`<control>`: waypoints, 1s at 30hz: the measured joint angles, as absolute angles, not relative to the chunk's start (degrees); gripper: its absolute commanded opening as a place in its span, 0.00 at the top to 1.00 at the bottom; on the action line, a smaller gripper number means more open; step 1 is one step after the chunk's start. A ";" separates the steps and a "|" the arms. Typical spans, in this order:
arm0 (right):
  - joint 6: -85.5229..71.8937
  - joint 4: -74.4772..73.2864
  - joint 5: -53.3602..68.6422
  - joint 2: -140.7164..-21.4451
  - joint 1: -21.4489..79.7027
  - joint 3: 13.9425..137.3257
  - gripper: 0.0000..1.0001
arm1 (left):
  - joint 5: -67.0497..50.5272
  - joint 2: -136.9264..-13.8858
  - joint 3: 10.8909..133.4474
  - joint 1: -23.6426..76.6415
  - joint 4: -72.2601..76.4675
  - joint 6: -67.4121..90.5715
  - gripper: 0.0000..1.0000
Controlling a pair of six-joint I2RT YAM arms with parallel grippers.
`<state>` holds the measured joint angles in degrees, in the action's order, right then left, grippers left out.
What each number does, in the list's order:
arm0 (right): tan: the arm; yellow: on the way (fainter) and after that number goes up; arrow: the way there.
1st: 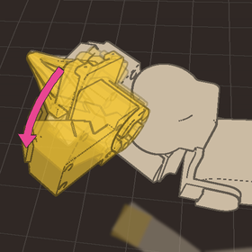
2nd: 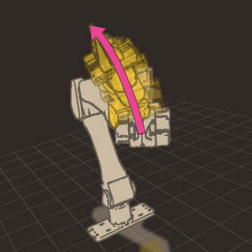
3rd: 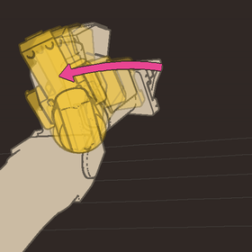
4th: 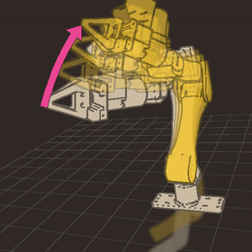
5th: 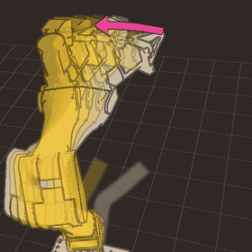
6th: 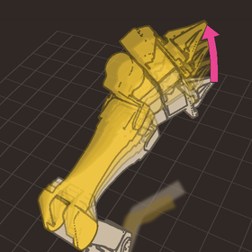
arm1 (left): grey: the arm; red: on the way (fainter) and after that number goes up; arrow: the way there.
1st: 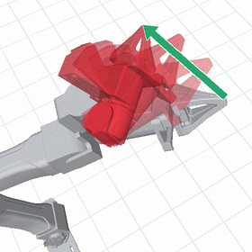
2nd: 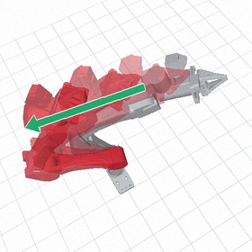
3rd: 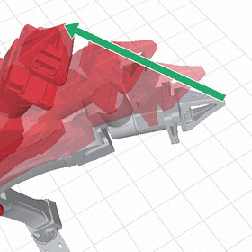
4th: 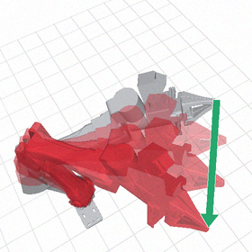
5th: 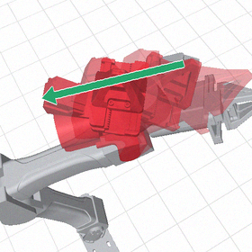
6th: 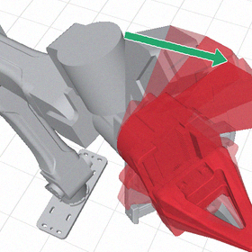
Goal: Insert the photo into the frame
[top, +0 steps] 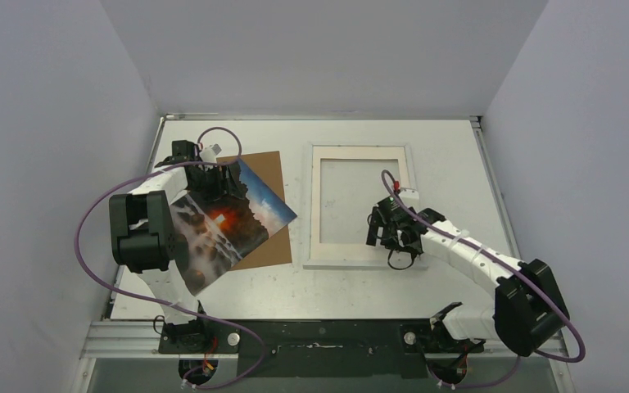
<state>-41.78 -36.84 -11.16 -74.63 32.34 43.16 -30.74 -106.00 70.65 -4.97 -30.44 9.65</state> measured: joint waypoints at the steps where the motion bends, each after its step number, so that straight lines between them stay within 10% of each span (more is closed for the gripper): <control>1: -42.04 -37.45 -11.22 -74.02 32.34 44.12 0.06 | -30.81 -106.00 70.65 -4.97 -30.48 9.65 0.47; 30: -39.94 -19.33 2.44 -92.64 2.92 56.97 0.10 | -28.67 -105.93 71.00 18.90 -38.72 -14.35 0.48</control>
<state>-39.94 -19.33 2.44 -92.64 2.92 56.97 -28.67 -105.93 71.00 18.90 -38.72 -14.35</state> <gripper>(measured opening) 0.899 0.523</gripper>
